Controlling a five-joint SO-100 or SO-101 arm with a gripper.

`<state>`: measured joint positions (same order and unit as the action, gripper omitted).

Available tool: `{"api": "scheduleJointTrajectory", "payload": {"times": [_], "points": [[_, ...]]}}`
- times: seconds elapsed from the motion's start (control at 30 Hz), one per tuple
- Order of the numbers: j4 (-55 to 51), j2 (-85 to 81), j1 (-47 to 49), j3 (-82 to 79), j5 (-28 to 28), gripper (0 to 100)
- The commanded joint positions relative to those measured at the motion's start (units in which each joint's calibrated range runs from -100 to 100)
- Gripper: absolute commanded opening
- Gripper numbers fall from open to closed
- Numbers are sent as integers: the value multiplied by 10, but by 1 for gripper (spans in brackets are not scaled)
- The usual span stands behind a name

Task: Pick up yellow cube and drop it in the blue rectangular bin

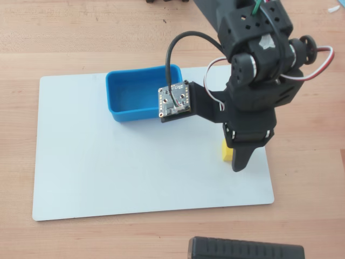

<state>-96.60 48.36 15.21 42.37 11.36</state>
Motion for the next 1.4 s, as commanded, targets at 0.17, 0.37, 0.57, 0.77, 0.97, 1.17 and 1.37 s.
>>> {"api": "scheduleJointTrajectory", "payload": {"times": [0.17,0.37,0.57,0.77,0.97,1.17,1.37], "points": [[10,24,-16,5,7,22],[9,21,-12,17,4,6],[-33,5,-23,126,1,5],[-33,-87,-37,117,-10,5],[-33,-212,-53,42,-20,4],[-32,-300,-102,-47,-24,4],[29,-456,-150,-260,-36,4]]}}
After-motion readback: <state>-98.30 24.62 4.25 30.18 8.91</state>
